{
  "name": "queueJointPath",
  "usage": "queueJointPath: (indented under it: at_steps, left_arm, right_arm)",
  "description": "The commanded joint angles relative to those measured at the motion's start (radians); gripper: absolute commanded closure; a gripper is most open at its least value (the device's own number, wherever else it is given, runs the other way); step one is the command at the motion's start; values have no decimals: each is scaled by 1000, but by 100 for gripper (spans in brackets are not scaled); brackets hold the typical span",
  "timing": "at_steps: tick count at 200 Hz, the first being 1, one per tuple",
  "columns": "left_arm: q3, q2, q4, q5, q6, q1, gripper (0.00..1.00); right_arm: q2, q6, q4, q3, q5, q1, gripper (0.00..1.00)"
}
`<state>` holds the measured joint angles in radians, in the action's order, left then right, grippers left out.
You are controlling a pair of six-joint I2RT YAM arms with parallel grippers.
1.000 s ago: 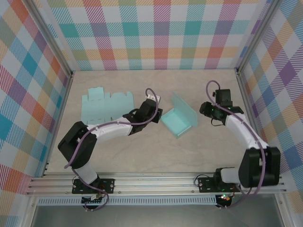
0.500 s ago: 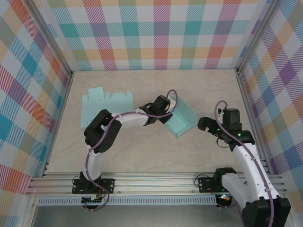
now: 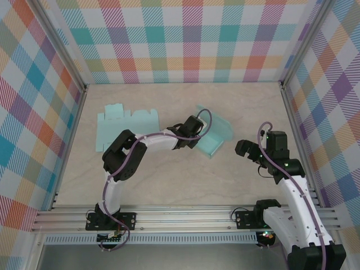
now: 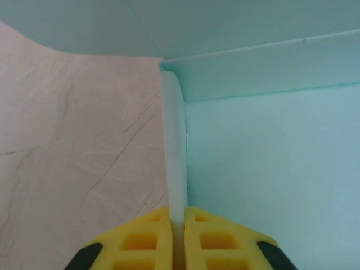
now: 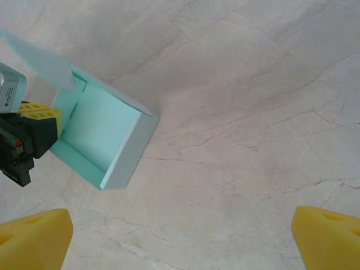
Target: Fold the paper box
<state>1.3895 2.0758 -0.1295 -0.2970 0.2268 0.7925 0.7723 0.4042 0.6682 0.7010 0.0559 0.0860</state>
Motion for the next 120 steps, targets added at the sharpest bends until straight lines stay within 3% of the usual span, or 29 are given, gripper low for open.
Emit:
queueJointPath:
  at_steps: [1,39,75,94,120]
  left_arm:
    - [16,10,-89,-170,-59,34,93]
    - [34,19,-300,-388,-268,57,97]
    - [42,42,-501,-523,-460,90,99]
    - [25,51,-543,-524,-530,103,100]
    - [-23,6,-539,-439,-597,107,100]
  right_arm:
    - [-4,19,-7,9,-1,-1,0]
    - [-7,28,-1,17,-21,-1,0]
    - [-30,31,5,20,-42,0,0]
    - [-36,32,6,19,-38,0,0]
    - [-34,30,13,22,-30,-1,0]
